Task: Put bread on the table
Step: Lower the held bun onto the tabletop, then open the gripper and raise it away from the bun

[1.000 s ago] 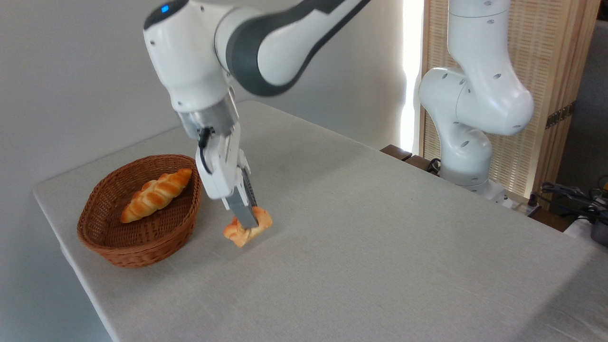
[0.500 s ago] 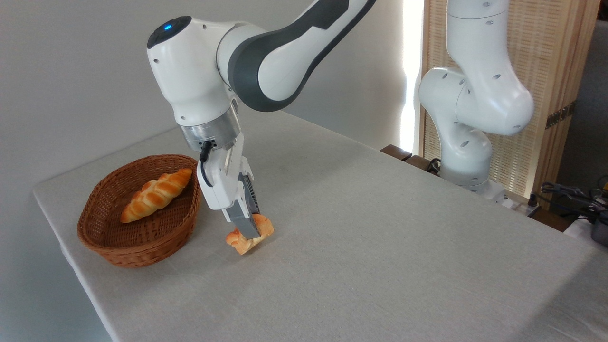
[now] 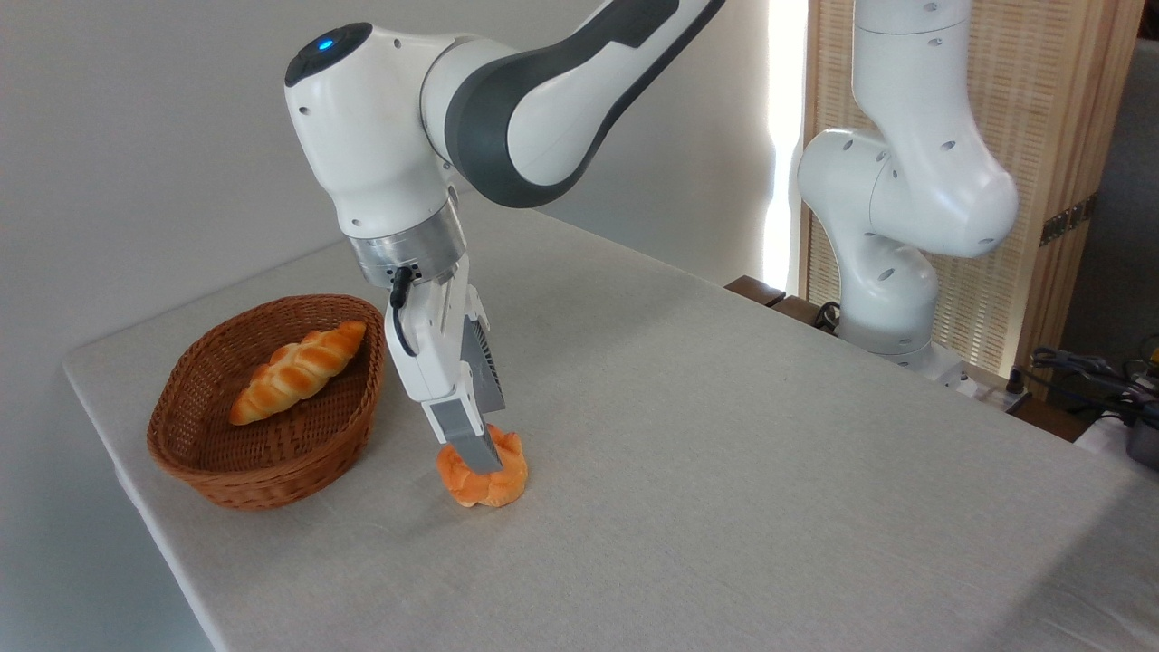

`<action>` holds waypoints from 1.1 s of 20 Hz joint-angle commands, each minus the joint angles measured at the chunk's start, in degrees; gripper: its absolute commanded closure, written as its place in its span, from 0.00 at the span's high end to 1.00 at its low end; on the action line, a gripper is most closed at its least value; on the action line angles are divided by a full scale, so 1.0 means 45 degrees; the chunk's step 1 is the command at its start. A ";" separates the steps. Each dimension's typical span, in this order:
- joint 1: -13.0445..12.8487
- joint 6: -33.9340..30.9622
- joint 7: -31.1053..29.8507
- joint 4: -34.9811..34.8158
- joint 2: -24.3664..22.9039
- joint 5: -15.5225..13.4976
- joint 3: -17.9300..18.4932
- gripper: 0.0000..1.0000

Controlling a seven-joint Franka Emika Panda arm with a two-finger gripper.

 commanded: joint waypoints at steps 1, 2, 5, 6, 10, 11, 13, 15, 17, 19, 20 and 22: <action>0.0015 -0.0286 0.0101 0.0280 -0.0148 0.0094 0.0056 1.00; 0.0015 -0.0286 0.0081 0.0474 -0.0149 0.0055 0.0056 1.00; 0.0015 -0.0345 -0.0443 0.1021 -0.0265 -0.0004 0.0231 1.00; 0.0015 -0.0461 -0.0910 0.1235 -0.0304 -0.0023 0.0251 1.00; 0.0034 -0.1319 -0.3603 0.2542 -0.0324 -0.0004 0.0252 1.00; 0.0015 -0.1476 -0.4229 0.2855 -0.0324 0.0015 0.0252 1.00; 0.0034 -0.1788 -0.4954 0.3442 -0.0324 0.0171 0.0252 1.00; 0.0035 -0.1907 -0.5716 0.3891 -0.0324 0.0191 0.0581 1.00; 0.0015 -0.1985 -0.6128 0.4127 -0.0324 0.0075 0.1109 1.00; -0.0004 -0.2063 -0.6208 0.4303 -0.0324 -0.0004 0.1597 1.00; -0.0004 -0.2121 -0.6324 0.4381 -0.0324 -0.0101 0.1677 1.00; -0.0004 -0.2219 -0.7219 0.4421 -0.0324 -0.0354 0.1716 1.00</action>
